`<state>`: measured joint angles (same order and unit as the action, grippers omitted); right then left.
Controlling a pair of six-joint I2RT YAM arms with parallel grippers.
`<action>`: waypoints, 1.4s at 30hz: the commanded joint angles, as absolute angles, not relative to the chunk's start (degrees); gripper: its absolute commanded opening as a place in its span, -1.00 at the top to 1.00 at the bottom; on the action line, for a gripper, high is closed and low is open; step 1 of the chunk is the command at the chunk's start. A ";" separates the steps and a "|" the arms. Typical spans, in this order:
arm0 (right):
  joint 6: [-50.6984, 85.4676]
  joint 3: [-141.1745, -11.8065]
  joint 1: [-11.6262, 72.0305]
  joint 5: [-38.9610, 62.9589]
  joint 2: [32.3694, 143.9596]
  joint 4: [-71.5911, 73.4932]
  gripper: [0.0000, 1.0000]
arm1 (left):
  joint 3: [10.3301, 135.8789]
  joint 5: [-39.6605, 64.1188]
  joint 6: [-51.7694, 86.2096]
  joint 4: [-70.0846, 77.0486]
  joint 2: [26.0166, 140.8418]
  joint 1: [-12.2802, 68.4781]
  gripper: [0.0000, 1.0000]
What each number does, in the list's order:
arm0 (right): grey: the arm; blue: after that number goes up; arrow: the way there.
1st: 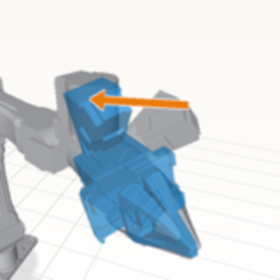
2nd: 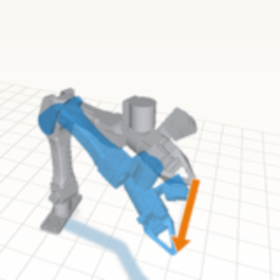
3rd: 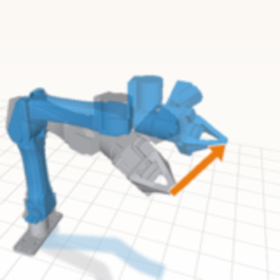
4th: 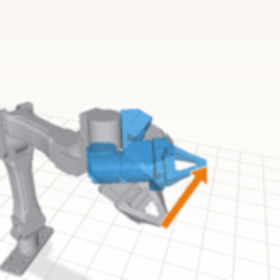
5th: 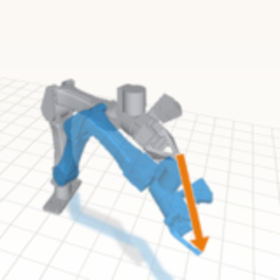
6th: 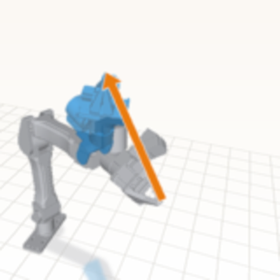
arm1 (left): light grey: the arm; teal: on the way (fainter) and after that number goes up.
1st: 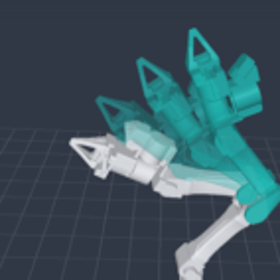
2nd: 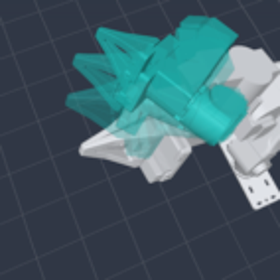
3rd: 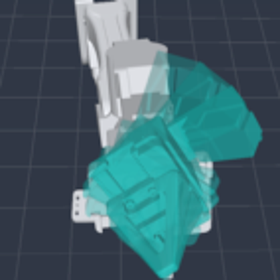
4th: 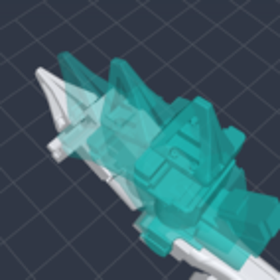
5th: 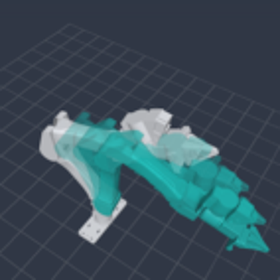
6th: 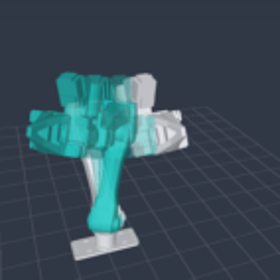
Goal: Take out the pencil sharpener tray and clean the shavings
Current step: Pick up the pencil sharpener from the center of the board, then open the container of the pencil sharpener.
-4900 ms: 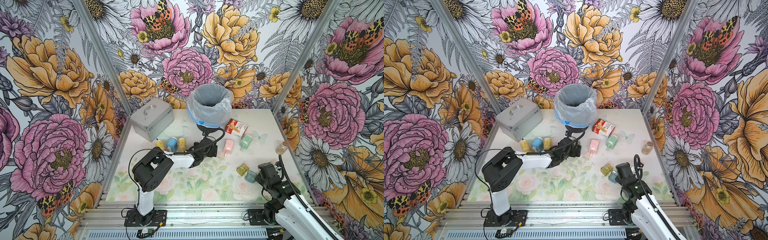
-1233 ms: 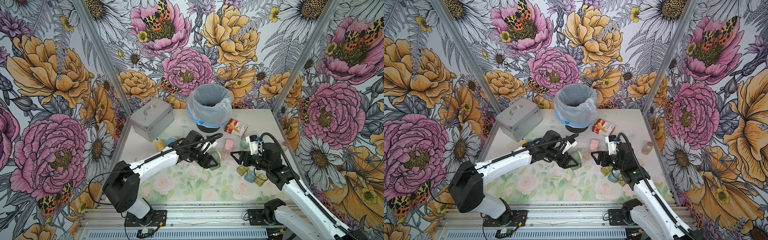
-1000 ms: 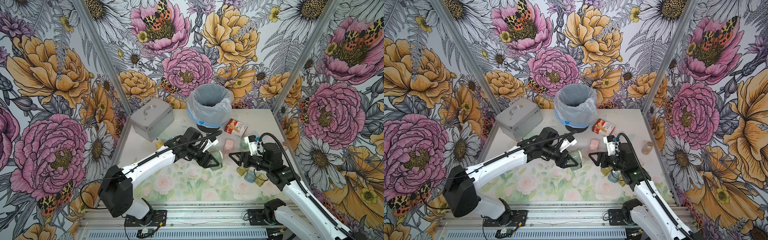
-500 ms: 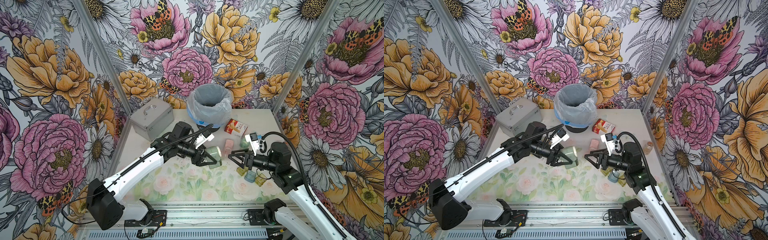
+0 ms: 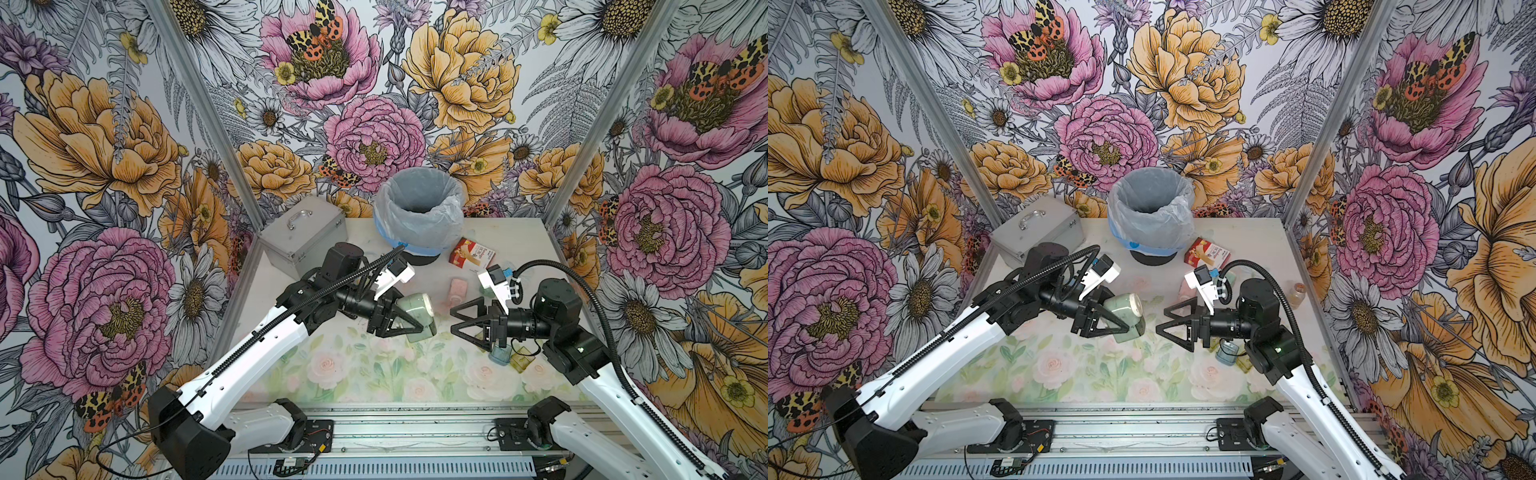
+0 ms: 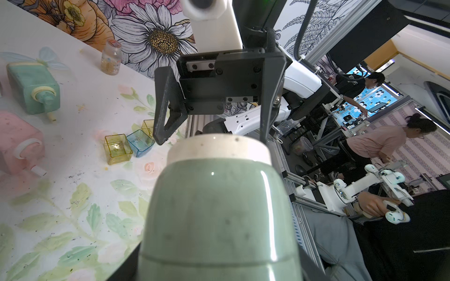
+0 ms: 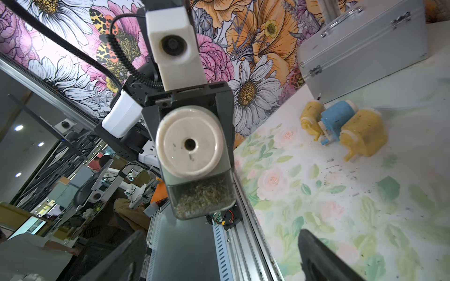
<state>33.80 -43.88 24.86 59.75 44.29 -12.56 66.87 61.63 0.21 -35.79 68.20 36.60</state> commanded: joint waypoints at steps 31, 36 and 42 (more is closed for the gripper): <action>24.35 -54.44 34.90 60.86 54.73 -19.78 -0.48 | 68.73 67.50 3.60 -35.19 69.21 38.69 0.78; 24.08 -55.19 36.02 60.50 55.24 -19.82 -0.43 | 68.73 67.30 3.51 -35.19 69.27 38.67 0.78; 23.91 -55.51 36.65 59.34 55.29 -19.88 -0.27 | 68.82 67.14 3.46 -35.23 69.52 38.67 0.79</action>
<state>25.19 -53.65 36.10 60.40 55.24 -20.34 67.26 66.54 3.25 -36.01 69.56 38.30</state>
